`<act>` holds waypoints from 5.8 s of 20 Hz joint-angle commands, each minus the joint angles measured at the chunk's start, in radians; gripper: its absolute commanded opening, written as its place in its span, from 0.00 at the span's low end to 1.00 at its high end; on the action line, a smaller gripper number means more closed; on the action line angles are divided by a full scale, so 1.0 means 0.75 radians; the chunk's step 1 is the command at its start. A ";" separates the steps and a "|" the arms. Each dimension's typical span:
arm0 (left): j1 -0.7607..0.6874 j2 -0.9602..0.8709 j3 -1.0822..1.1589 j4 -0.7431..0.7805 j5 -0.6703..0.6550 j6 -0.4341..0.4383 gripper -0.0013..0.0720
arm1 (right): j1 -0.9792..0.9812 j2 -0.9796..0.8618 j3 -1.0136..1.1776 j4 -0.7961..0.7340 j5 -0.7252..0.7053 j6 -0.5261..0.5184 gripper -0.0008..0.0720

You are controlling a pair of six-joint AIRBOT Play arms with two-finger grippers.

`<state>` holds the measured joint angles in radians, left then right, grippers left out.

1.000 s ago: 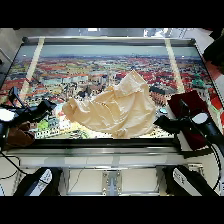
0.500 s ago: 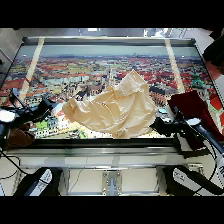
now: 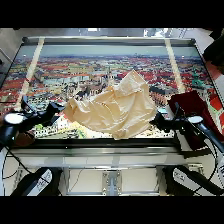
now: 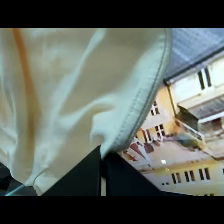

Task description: Fold the shirts.

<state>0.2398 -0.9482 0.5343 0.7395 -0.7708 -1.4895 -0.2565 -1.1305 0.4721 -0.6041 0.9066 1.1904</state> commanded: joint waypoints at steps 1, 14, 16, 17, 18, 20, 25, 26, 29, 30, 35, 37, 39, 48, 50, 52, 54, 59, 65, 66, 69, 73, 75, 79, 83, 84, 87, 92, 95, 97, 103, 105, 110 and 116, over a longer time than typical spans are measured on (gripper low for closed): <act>-0.167 -0.123 -0.021 -0.061 0.175 0.056 0.96 | 0.000 0.020 0.027 0.008 0.033 -0.009 0.03; -0.340 -0.338 -0.018 -0.222 0.410 0.052 0.04 | -0.001 0.037 0.027 0.008 0.060 -0.009 0.03; -0.330 -0.323 -0.008 -0.239 0.408 0.052 0.03 | -0.001 0.055 0.029 0.010 0.067 -0.009 0.03; -0.313 -0.286 0.007 -0.239 0.401 0.054 0.03 | -0.001 0.085 0.045 0.002 0.094 -0.009 0.03; -0.283 -0.218 0.029 -0.236 0.386 0.096 0.03 | -0.002 0.136 0.084 -0.016 0.131 -0.010 0.03; -0.185 -0.018 0.103 -0.189 0.291 0.231 0.03 | -0.002 0.283 0.215 -0.085 0.224 -0.008 0.03; 0.219 0.563 0.484 0.140 -0.100 0.221 0.03 | -0.002 0.732 0.767 -0.418 0.395 0.148 0.03; 0.313 0.636 0.601 0.173 -0.167 0.222 0.03 | -0.002 0.804 0.908 -0.465 0.374 0.163 0.03; 0.524 0.695 0.974 0.191 -0.310 0.231 0.03 | -0.002 0.865 1.335 -0.521 0.327 0.184 0.02; 0.562 0.683 1.106 0.191 -0.338 0.263 0.03 | -0.002 0.844 1.454 -0.524 0.325 0.183 0.02; 0.581 0.507 1.522 0.132 -0.375 0.297 0.03 | -0.002 0.679 1.796 -0.524 0.343 0.183 0.02; 0.580 0.394 1.523 0.004 -0.499 0.298 0.03 | -0.002 0.552 1.788 -0.499 0.429 0.185 0.02; 0.576 0.244 1.520 -0.081 -0.686 0.326 0.03 | 0.000 0.384 1.744 -0.391 0.499 0.186 0.02; -0.023 -0.614 1.333 0.454 -0.609 0.380 0.03 | 0.357 -0.523 1.491 -0.413 0.119 0.064 0.03; -0.098 -0.814 1.334 0.585 -0.374 0.288 0.03 | 0.413 -0.698 1.491 -0.411 -0.143 0.065 0.03; -0.136 -0.958 1.335 0.581 -0.093 0.238 0.03 | 0.461 -0.839 1.491 -0.392 -0.425 0.067 0.03; -0.155 -1.016 1.336 0.522 0.093 0.168 0.33 | 0.499 -0.914 1.492 -0.338 -0.656 0.068 0.12; -0.084 -0.870 1.377 0.435 0.112 0.150 0.97 | 0.441 -0.861 1.635 -0.323 -0.507 0.073 0.76; 0.242 -0.340 1.264 0.764 -0.209 0.170 0.97 | 0.054 -0.481 1.759 -0.815 0.388 0.137 0.53; 0.321 -0.231 1.163 0.784 -0.245 0.169 0.97 | -0.028 -0.418 1.748 -0.853 0.556 0.133 0.54; 0.545 0.091 0.673 0.779 -0.245 0.031 0.97 | -0.238 -0.222 1.505 -0.797 0.767 0.068 0.55; 0.719 0.371 0.026 0.735 -0.245 -0.313 0.97 | -0.402 0.081 0.712 -0.497 0.554 0.038 0.71; 0.752 0.395 -0.158 0.552 -0.244 -0.318 0.97 | -0.405 0.154 0.285 -0.282 0.458 0.035 0.71; 0.756 0.365 -0.337 0.325 -0.193 -0.293 0.97 | -0.405 0.162 -0.248 0.149 0.212 -0.157 0.71; 0.755 0.303 -0.343 0.323 -0.170 -0.300 0.97 | -0.405 0.149 -0.333 0.184 0.175 -0.216 0.71; 0.755 0.275 -0.344 0.314 -0.174 -0.299 0.97 | -0.404 0.148 -0.333 0.187 0.146 -0.216 0.71; 0.754 0.149 -0.344 0.219 -0.168 -0.290 0.96 | -0.360 0.148 -0.333 0.216 0.085 -0.215 0.71; 0.643 -0.043 -0.343 0.165 -0.112 -0.157 0.96 | -0.003 0.148 -0.331 0.358 -0.214 -0.200 0.71; 0.564 -0.080 -0.343 0.163 -0.032 -0.158 0.91 | 0.081 0.148 -0.321 0.383 -0.251 -0.173 0.70; 0.540 -0.080 -0.343 0.152 0.021 -0.158 0.77 | 0.111 0.148 -0.315 0.395 -0.251 -0.167 0.62; 0.461 -0.080 -0.343 0.129 0.046 -0.158 0.58 | 0.188 0.074 -0.293 0.479 -0.359 -0.140 0.60; 0.454 -0.080 -0.343 0.129 0.058 -0.158 0.58 | 0.188 -0.019 -0.248 0.494 -0.337 -0.145 0.60; 0.454 -0.080 -0.342 0.128 0.061 -0.158 0.48 | 0.188 -0.167 -0.109 0.492 -0.241 -0.183 0.10; 0.456 0.131 -0.121 0.148 -0.133 0.222 0.03 | 0.184 0.015 0.158 0.439 0.105 -0.283 0.03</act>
<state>0.5816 -0.9417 0.3481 0.8669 -0.7643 -1.5070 -0.1181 -1.1889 0.4923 -0.2493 0.8425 1.0100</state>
